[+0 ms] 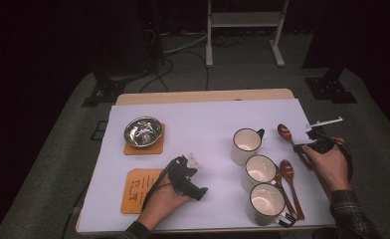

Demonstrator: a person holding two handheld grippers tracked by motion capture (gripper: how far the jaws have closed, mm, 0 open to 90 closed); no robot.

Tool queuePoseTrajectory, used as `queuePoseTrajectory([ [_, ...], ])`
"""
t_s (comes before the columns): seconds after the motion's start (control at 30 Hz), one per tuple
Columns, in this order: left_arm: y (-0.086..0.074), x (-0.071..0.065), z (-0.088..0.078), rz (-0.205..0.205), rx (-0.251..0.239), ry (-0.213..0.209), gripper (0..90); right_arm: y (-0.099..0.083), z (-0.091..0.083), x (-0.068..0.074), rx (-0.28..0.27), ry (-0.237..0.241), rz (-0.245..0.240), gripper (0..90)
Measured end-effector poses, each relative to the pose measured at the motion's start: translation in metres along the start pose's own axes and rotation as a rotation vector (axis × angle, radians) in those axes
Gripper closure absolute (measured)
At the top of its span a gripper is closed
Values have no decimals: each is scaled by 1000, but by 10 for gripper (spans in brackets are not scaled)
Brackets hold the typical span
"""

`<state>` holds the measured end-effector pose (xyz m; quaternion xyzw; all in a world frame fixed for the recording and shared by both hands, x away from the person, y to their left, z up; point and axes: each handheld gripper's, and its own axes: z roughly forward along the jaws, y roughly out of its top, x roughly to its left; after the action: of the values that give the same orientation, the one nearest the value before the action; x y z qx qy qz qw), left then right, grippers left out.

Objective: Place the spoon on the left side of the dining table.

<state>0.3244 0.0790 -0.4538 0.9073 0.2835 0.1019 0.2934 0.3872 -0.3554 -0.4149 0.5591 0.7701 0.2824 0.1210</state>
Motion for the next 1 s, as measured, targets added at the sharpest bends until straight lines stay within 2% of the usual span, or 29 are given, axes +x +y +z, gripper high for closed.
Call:
queuePoseTrajectory([
  [0.6,0,0,0,1,0,-1,0,26,-6,16,-16,40,-73,798],
  [1.0,0,0,0,-1,3,2,0,41,-15,22,-30,68,-98,798],
])
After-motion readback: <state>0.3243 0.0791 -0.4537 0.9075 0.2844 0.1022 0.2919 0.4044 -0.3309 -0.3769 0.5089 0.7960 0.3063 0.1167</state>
